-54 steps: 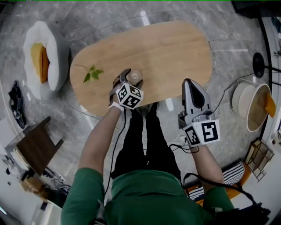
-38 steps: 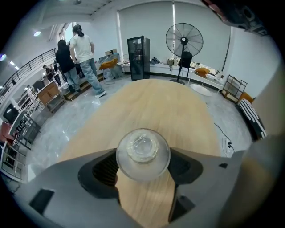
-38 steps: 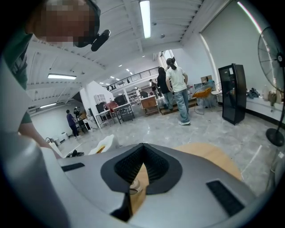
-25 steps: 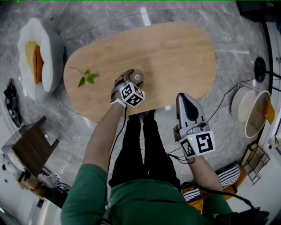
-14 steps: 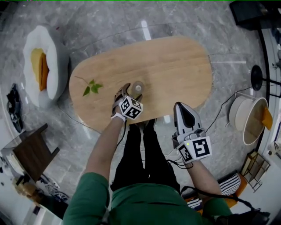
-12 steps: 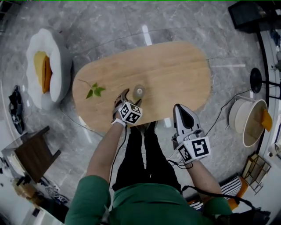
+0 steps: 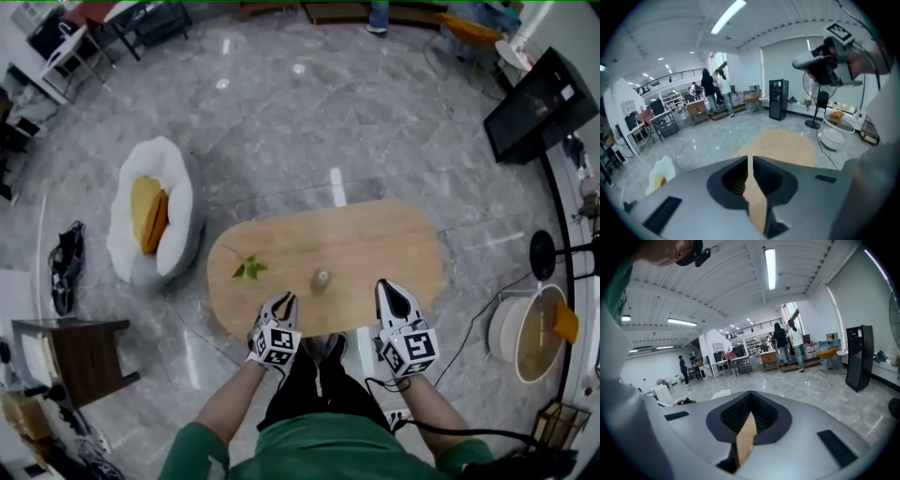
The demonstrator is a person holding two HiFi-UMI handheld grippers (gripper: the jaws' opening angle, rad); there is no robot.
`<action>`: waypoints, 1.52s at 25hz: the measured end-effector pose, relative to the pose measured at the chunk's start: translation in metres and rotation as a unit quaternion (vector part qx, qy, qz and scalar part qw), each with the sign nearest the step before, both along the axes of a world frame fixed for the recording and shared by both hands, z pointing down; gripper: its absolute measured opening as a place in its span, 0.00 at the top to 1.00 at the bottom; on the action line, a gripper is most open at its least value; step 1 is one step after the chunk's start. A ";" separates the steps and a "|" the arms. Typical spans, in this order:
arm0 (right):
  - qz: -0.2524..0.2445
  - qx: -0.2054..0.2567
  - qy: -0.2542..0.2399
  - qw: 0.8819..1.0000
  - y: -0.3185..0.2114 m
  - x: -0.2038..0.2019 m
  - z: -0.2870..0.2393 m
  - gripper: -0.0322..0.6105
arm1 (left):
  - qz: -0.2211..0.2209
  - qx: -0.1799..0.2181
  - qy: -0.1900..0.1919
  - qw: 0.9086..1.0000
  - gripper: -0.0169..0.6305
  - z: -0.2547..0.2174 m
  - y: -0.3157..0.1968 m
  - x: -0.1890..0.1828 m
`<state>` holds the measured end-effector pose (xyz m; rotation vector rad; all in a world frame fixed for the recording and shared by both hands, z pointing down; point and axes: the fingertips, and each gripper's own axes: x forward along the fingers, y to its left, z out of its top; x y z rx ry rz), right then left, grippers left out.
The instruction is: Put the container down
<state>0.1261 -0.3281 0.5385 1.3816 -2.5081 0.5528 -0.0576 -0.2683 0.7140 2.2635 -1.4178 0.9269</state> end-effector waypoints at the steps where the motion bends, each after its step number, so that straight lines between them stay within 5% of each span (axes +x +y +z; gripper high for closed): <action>1: 0.001 0.004 -0.004 1.000 0.003 -0.003 -0.009 0.93 | -0.010 0.016 0.006 1.000 0.91 -0.019 0.004 -0.005; 10: -0.014 0.047 -0.041 0.998 0.022 -0.031 -0.084 0.93 | -0.075 0.130 0.078 0.985 0.93 -0.178 0.009 -0.014; 18: -0.044 0.102 -0.055 0.992 0.039 -0.052 -0.142 0.93 | -0.101 0.197 0.110 0.969 0.93 -0.267 0.006 -0.029; 28: -0.054 0.145 -0.058 0.986 0.070 -0.049 -0.183 0.93 | -0.110 0.232 0.121 0.959 0.93 -0.310 0.024 -0.036; 38: -0.048 0.154 -0.057 0.985 0.074 -0.041 -0.192 0.93 | -0.103 0.226 0.120 0.961 0.93 -0.312 0.029 -0.027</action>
